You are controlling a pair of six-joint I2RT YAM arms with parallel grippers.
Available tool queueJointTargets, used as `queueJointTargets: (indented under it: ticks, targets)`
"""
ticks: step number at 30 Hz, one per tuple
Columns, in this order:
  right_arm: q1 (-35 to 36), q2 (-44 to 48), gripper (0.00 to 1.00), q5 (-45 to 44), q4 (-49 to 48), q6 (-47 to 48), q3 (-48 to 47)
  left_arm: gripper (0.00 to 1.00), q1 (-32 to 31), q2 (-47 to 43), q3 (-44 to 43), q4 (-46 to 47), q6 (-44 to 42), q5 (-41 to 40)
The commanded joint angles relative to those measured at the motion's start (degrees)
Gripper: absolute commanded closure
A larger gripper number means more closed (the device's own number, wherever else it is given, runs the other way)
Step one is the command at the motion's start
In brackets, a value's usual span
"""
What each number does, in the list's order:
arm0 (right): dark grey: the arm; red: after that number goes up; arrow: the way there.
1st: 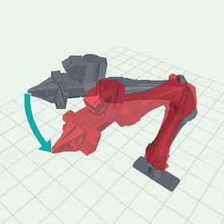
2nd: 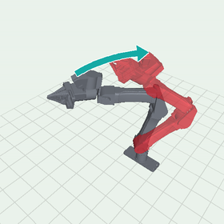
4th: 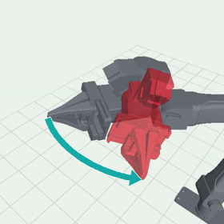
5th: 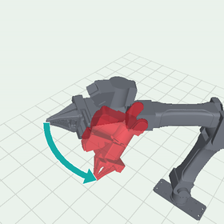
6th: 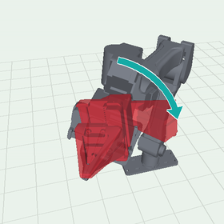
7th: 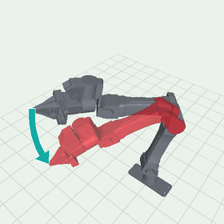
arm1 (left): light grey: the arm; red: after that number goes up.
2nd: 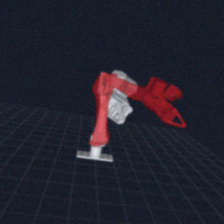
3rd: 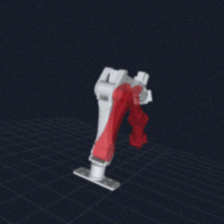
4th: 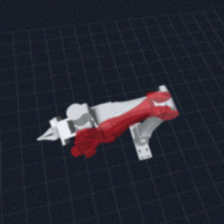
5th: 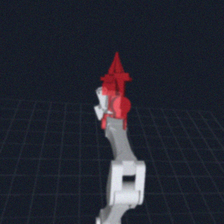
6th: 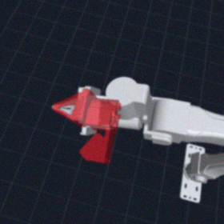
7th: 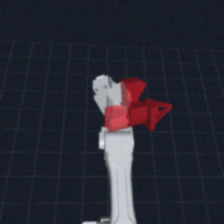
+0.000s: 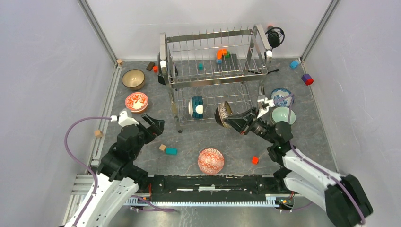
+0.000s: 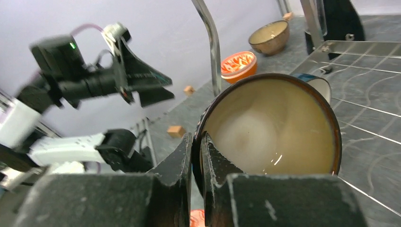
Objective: Unload the bowls from the dish rack
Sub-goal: Place the bowl with the bowl.
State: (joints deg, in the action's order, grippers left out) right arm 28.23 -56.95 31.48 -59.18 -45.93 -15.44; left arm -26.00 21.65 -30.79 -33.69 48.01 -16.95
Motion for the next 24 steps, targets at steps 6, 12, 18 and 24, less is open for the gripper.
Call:
queueJointTargets:
  ticks: [6, 12, 18, 24]
  targets:
    - [17.38, 17.94, 1.0, -19.46, 48.68, 35.18, -11.6, 0.0, 0.24, 7.1, -12.48, -9.83, 1.01, -3.6]
    - [30.22, 17.01, 1.0, -34.43, 58.96, 43.63, -16.45, 0.0, 0.25, 3.63, -11.35, -3.71, -3.62, 8.05]
    - [45.0, 13.34, 1.0, -52.81, 65.09, 50.55, -19.97, 0.0, 0.25, 0.2, -7.8, 2.32, -3.23, 20.13]
    - [56.47, 9.8, 1.0, -65.15, 66.93, 57.31, -21.91, 0.0, -0.26, 5.35, -8.24, 0.95, -4.6, 31.08]
